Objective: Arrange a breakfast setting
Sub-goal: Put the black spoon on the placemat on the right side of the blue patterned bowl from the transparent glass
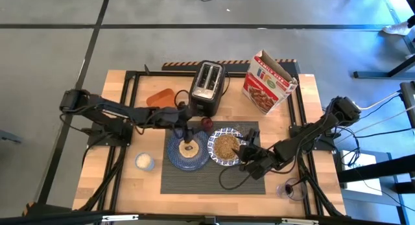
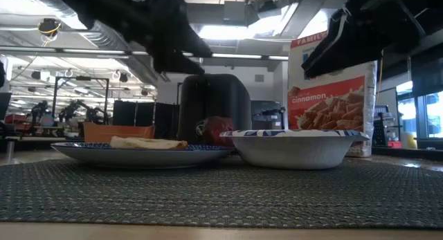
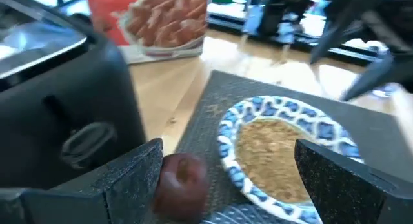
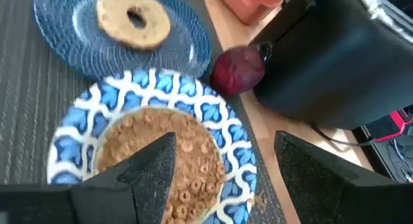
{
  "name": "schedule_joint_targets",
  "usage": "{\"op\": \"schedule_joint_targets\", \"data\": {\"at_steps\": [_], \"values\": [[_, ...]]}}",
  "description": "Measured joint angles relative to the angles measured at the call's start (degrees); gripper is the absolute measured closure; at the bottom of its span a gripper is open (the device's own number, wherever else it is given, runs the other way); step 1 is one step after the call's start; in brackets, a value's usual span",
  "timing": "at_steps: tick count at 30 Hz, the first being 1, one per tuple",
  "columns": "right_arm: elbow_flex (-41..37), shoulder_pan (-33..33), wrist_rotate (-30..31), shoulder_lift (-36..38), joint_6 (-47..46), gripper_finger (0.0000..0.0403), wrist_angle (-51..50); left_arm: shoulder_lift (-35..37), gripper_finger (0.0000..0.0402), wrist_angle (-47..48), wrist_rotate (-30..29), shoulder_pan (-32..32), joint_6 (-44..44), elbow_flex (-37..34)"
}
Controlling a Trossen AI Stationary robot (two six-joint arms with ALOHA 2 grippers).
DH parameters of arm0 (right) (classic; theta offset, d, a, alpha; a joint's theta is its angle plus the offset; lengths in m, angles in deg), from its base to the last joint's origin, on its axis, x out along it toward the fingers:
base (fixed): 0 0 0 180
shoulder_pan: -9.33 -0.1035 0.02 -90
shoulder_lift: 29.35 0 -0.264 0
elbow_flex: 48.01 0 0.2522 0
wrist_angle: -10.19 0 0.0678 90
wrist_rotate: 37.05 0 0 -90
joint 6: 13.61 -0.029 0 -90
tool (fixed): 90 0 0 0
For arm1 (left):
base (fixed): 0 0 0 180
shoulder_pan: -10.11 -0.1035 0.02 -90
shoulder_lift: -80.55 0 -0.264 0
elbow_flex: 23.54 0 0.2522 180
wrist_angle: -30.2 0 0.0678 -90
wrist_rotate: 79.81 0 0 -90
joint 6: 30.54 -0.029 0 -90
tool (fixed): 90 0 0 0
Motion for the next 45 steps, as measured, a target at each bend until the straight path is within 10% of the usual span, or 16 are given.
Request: {"op": "schedule_joint_targets", "data": {"at_steps": [45], "values": [[5.51,0.04,-10.35,-0.61,2.59,0.0148,2.95,-1.21,0.0058,-1.57,-4.95,20.50,-1.98,-0.04]]}}
